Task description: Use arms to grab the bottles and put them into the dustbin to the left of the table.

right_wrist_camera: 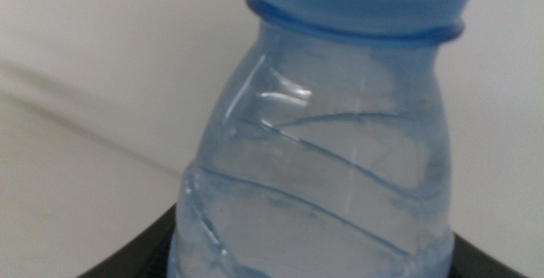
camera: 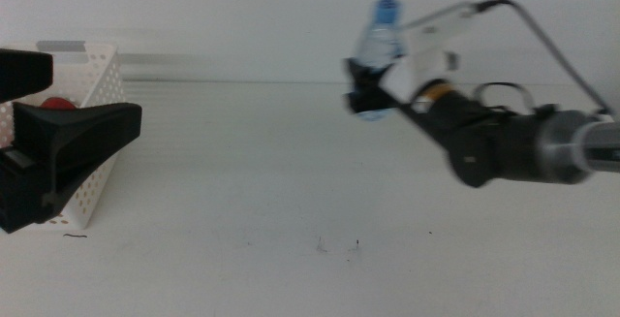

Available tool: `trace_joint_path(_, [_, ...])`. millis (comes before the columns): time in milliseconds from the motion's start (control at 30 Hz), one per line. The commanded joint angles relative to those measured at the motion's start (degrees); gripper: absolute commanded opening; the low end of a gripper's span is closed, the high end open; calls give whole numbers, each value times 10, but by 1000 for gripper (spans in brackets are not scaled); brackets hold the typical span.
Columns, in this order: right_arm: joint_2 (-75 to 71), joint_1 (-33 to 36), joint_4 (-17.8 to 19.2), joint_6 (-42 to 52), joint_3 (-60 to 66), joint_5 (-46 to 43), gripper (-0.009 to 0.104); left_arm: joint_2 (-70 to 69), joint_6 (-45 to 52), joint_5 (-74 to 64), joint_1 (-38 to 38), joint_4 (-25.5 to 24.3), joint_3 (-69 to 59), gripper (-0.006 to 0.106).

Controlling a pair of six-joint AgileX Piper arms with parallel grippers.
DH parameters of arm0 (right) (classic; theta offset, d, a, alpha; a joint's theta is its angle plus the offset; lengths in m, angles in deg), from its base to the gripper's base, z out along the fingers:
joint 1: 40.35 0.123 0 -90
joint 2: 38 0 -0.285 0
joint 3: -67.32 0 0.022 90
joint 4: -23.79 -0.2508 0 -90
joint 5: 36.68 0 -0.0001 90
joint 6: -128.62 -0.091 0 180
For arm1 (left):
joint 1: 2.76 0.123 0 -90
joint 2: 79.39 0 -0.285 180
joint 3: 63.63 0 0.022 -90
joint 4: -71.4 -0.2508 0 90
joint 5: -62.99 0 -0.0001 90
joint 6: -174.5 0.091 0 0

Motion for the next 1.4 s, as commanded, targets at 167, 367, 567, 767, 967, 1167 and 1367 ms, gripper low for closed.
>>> trace_joint_path(167, [98, 93, 11, -16, -150, 24, -3, -2, -2, 13, -1, 3, -3, 94])
trace_joint_path(367, [175, 120, 11, -41, -215, 23, -3, -2, -2, 13, -1, 3, -3, 94])
trace_joint_path(567, [203, 122, 11, -41, -218, 35, -3, -2, 0, 14, -1, 3, -3, 94])
trace_joint_path(767, [208, 122, 30, -42, -218, 44, 66, -2, 0, 14, -1, 3, -3, 94])
trace_joint_path(967, [208, 122, 37, -85, -217, 79, 89, -2, -2, 14, -1, 3, -3, 94])
trace_joint_path(1167, [190, 124, 39, -89, -205, 111, 89, -2, -2, 14, -1, -7, -3, 94])
trace_joint_path(1367, [145, 124, 37, -94, -145, 111, 89, -2, 0, 15, -1, -7, -3, 94])
